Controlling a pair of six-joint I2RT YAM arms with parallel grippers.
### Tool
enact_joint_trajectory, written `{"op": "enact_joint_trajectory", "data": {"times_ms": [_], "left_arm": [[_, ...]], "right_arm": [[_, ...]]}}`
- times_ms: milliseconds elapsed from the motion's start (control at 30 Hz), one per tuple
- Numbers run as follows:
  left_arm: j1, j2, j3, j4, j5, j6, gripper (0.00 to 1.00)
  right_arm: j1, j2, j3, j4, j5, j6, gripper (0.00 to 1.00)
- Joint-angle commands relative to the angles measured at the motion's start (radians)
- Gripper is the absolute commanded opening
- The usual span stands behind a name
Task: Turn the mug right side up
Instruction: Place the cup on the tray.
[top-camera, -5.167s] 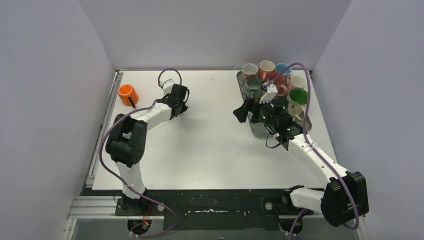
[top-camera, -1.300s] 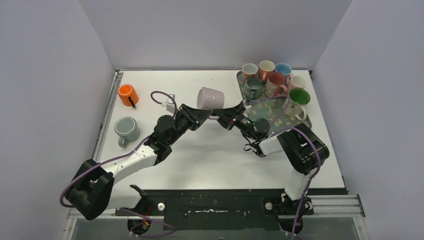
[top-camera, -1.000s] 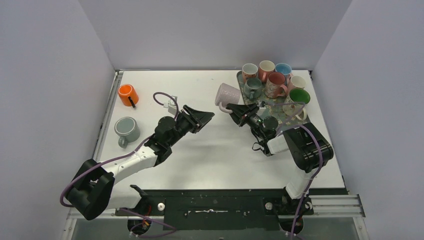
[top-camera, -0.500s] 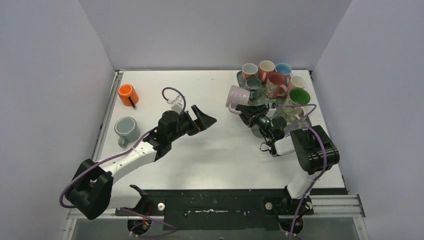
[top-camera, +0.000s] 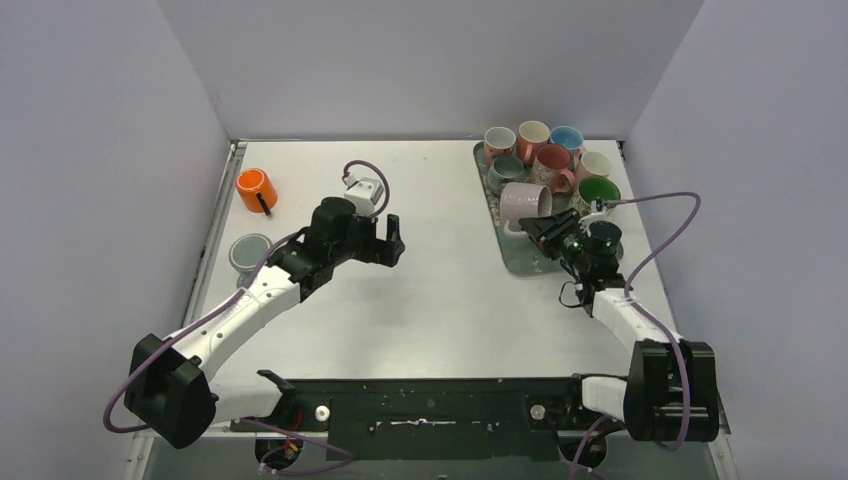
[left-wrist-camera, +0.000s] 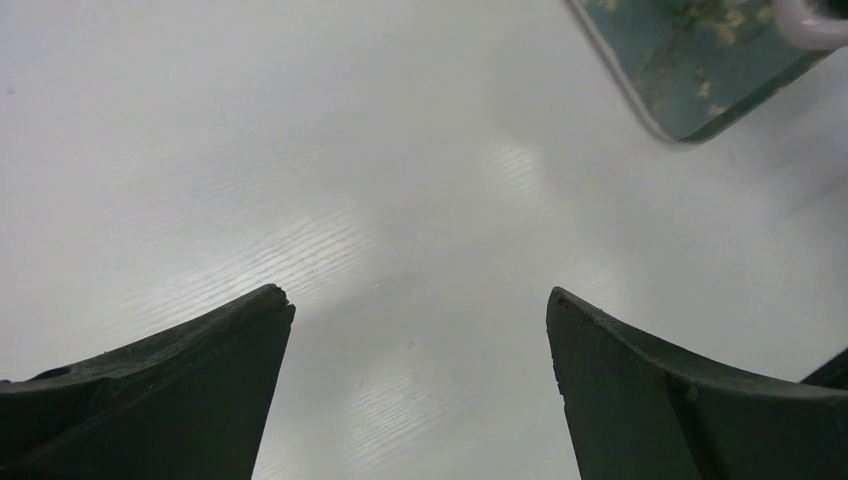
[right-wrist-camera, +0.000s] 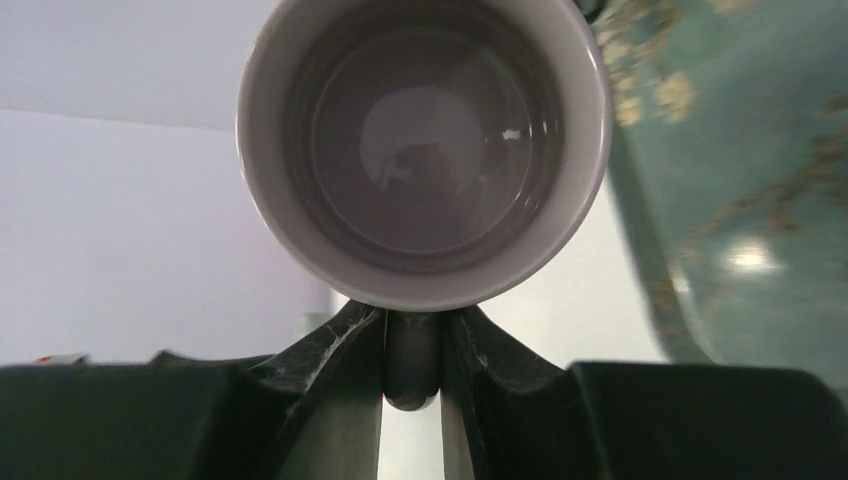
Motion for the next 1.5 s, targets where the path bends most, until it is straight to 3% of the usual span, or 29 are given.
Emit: {"op": "enact_joint_trajectory", "data": {"times_ms": [0,133,367,600,733,1200,1333,1467], "left_arm": [[0.007,-0.046,-0.050,-0.063,-0.114,0.213,0.97],[0.008,-0.050,-0.045,-0.091,-0.110,0.237,0.97],[0.008,-0.103,-0.058,-0.077,-0.087,0.233,0.97],[0.012,-0.114,-0.073,-0.062,-0.090,0.233,0.97],[0.018,-0.103,-0.065,-0.077,-0.091,0.233,0.97],[0.019,-0.131,-0.081,-0.055,-0.102,0.235,0.97],[0.019,-0.127,-0.082,-0.050,-0.099,0.231,0.97],[0.019,-0.123,-0.082,-0.049,-0.096,0.225,0.97]], "right_arm": [[-0.013,-0.153,0.178,-0.390,0.153,-0.444,0.00],[-0.012,-0.150,0.272,-0.556,0.252,-0.642,0.00],[-0.006,-0.038,0.370,-0.627,0.322,-0.886,0.00],[0.146,0.099,0.438,-0.601,0.564,-1.096,0.00],[0.167,0.186,0.488,-0.589,0.633,-1.182,0.00],[0.112,0.363,0.600,-0.641,0.596,-1.344,0.00],[0.070,0.382,0.608,-0.643,0.530,-1.356,0.16],[0.062,0.385,0.605,-0.636,0.569,-1.369,0.22]]}}
